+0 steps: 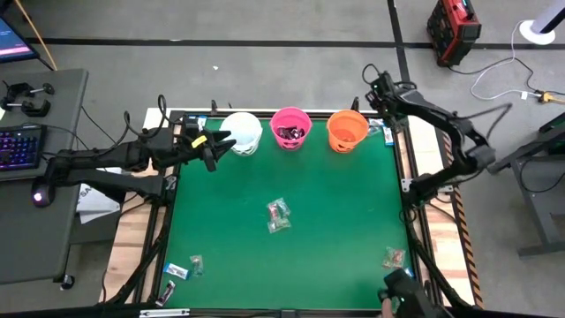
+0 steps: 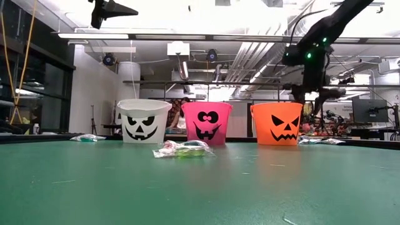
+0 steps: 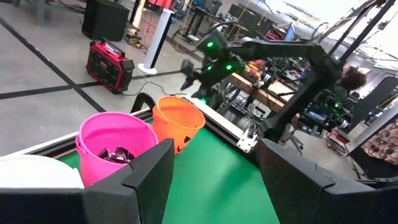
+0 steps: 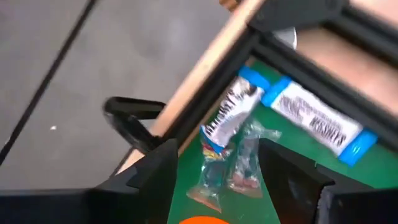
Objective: Sort candy by brand, put in halloween buckets
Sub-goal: Put the blue gummy into the orange bucket
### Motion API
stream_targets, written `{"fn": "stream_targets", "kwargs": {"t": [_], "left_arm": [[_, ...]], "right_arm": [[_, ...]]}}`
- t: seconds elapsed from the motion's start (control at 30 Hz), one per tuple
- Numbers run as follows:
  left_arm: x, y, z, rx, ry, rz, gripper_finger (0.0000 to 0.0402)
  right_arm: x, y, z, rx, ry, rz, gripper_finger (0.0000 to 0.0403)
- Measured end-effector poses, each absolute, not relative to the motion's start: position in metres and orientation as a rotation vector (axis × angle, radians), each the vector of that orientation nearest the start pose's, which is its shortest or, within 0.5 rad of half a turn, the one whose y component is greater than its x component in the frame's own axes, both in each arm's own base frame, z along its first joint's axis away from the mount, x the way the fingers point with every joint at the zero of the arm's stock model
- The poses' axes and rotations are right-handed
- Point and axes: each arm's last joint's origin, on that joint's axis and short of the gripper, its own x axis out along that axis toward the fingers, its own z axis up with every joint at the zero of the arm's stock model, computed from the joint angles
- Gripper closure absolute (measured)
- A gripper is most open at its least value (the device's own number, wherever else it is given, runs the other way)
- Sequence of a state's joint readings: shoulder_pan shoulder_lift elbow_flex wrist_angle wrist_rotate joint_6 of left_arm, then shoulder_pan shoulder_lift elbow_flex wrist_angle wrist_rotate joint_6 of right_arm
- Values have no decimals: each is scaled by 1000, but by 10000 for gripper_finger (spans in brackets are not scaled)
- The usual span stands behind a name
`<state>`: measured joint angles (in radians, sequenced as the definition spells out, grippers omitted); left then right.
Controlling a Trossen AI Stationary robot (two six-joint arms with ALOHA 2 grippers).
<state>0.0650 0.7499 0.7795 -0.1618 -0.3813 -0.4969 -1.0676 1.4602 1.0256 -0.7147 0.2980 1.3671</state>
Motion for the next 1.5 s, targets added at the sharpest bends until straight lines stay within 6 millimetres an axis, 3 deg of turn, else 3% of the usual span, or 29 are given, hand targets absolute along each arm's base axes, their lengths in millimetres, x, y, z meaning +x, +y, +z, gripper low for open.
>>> {"fn": "stream_targets", "kwargs": {"t": [0.43,0.77,0.97,1.13,1.37,1.5], "left_arm": [[163,21,338,-467,17,468,181],[163,21,338,-455,20,468,181],[163,21,338,-438,24,468,181],[163,21,338,-438,24,468,181],[163,21,338,-438,24,468,181],[163,21,338,-438,24,468,181]], "right_arm": [[129,-272,167,1672,327,-1932,192],[133,-265,153,1684,487,-1957,194],[142,-267,144,1668,436,-1997,212],[146,-264,141,1629,481,-2000,255],[141,-257,156,1491,539,-2027,385],[137,-254,180,1388,439,-2030,387]]}}
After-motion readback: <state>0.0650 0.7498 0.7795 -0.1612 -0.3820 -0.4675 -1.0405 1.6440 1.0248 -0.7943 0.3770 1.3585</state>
